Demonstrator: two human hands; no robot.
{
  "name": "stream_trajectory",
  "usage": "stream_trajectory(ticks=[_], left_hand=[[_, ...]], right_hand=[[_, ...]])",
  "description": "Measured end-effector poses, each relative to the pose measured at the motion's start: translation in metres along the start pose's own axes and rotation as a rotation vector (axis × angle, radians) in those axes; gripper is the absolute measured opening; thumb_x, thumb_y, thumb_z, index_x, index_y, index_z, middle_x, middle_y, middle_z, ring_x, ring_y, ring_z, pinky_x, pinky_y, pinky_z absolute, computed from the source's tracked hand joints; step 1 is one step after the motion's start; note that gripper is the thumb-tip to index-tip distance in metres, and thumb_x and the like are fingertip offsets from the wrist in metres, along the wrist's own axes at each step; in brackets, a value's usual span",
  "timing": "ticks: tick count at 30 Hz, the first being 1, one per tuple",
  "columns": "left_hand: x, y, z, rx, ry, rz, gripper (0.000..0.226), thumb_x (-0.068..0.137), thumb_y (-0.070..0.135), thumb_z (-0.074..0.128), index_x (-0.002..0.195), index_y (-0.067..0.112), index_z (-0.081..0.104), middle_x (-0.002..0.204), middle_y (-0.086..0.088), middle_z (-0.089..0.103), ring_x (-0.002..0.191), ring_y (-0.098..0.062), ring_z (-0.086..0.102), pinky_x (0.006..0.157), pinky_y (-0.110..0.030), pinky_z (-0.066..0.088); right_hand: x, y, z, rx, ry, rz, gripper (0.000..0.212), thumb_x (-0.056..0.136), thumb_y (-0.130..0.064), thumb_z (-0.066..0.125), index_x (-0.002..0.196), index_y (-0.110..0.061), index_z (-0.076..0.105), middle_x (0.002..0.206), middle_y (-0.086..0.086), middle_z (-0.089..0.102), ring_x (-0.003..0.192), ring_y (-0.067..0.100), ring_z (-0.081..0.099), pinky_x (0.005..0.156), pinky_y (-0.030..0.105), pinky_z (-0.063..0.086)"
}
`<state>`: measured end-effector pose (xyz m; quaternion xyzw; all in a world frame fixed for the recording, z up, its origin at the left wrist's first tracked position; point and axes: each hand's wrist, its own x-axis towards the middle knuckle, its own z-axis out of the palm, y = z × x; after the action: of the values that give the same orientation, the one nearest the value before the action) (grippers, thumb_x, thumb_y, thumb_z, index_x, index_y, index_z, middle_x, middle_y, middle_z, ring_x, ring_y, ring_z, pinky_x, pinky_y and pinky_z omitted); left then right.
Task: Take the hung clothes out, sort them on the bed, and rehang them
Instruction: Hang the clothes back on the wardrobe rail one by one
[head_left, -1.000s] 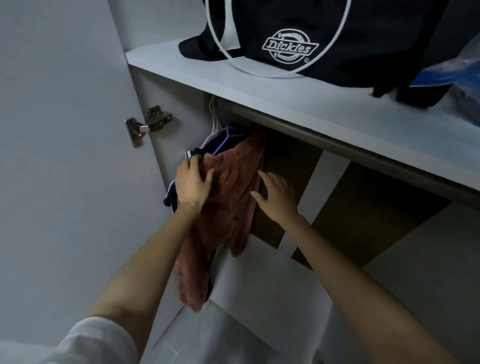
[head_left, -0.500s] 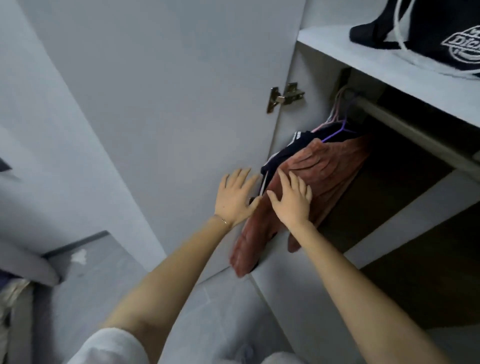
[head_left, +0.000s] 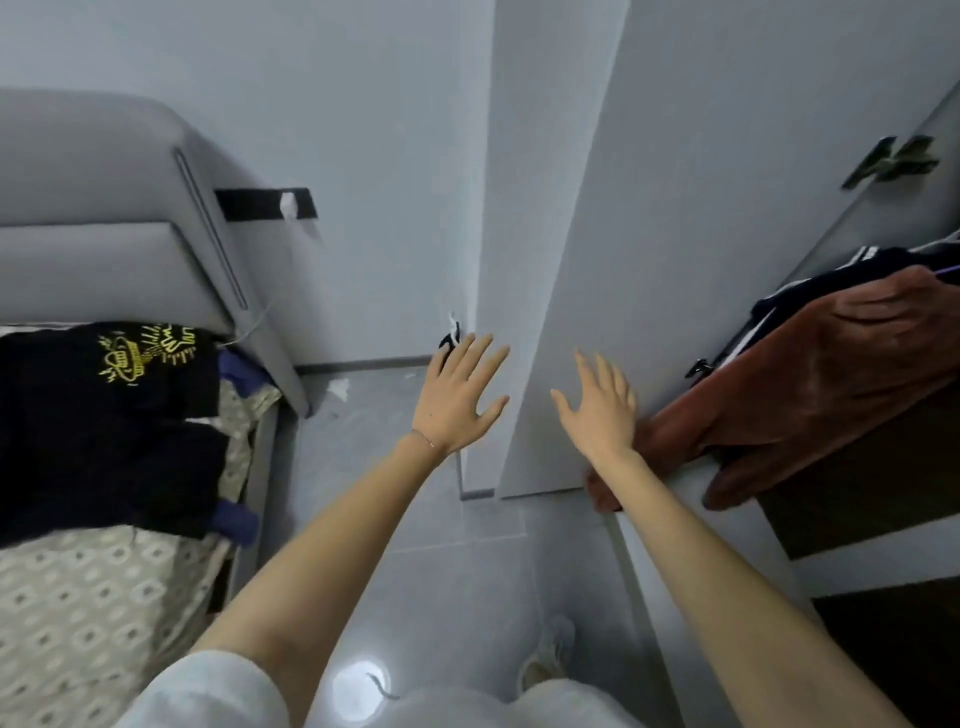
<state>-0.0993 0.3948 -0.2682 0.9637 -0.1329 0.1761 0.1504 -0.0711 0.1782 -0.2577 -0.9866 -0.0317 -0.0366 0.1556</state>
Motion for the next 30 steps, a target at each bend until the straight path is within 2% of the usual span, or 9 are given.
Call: stream_trajectory(ticks=[5, 10, 17, 20, 25, 30], left_hand=[[-0.084, -0.081, -0.053, 0.114, -0.019, -0.182, 0.063, 0.093, 0.052, 0.04, 0.147, 0.022, 0.044, 0.154, -0.008, 0.041, 0.143, -0.032, 0.035, 0.115, -0.052, 0.024], [-0.148, -0.144, -0.1, 0.195, 0.031, -0.377, 0.065, 0.09, 0.053, 0.04, 0.145, 0.02, 0.048, 0.152, -0.009, 0.043, 0.143, -0.032, 0.034, 0.116, -0.053, 0.022], [-0.225, -0.23, -0.151, 0.311, 0.065, -0.661, 0.068, 0.089, 0.056, 0.04, 0.149, 0.024, 0.042, 0.156, -0.007, 0.038, 0.145, -0.03, 0.031, 0.116, -0.052, 0.02], [-0.25, -0.268, -0.169, 0.344, 0.087, -0.772, 0.069, 0.088, 0.057, 0.038, 0.149, 0.024, 0.042, 0.157, -0.006, 0.037, 0.146, -0.03, 0.03, 0.117, -0.052, 0.019], [-0.276, -0.337, -0.192, 0.389, 0.093, -0.976, 0.068, 0.093, 0.052, 0.053, 0.153, 0.026, 0.033, 0.162, -0.005, 0.027, 0.15, -0.028, 0.019, 0.12, -0.051, 0.011], [-0.295, -0.4, -0.211, 0.385, 0.126, -1.159, 0.065, 0.095, 0.051, 0.048, 0.153, 0.025, 0.033, 0.162, -0.005, 0.026, 0.15, -0.028, 0.019, 0.119, -0.052, 0.012]], right_hand=[[-0.033, -0.103, 0.026, 0.045, -0.094, -0.167, 0.067, 0.097, -0.047, 0.048, 0.155, -0.026, 0.022, 0.16, 0.007, 0.023, 0.147, 0.029, 0.018, 0.118, 0.046, 0.017], [-0.052, -0.203, 0.048, 0.078, -0.133, -0.35, 0.066, 0.097, -0.048, 0.048, 0.154, -0.028, 0.023, 0.16, 0.006, 0.023, 0.147, 0.027, 0.017, 0.119, 0.046, 0.016], [-0.053, -0.332, 0.089, 0.033, -0.213, -0.575, 0.068, 0.095, -0.05, 0.05, 0.154, -0.026, 0.025, 0.157, 0.008, 0.029, 0.143, 0.03, 0.025, 0.117, 0.047, 0.02], [-0.045, -0.383, 0.111, 0.051, -0.239, -0.68, 0.069, 0.094, -0.05, 0.051, 0.154, -0.026, 0.026, 0.157, 0.009, 0.03, 0.142, 0.031, 0.027, 0.115, 0.047, 0.023], [-0.021, -0.474, 0.15, 0.054, -0.287, -0.844, 0.068, 0.095, -0.051, 0.049, 0.154, -0.026, 0.025, 0.159, 0.009, 0.027, 0.146, 0.031, 0.022, 0.118, 0.049, 0.021], [0.0, -0.56, 0.186, 0.046, -0.325, -0.969, 0.069, 0.094, -0.051, 0.051, 0.154, -0.027, 0.026, 0.158, 0.009, 0.029, 0.145, 0.03, 0.023, 0.118, 0.049, 0.02]])
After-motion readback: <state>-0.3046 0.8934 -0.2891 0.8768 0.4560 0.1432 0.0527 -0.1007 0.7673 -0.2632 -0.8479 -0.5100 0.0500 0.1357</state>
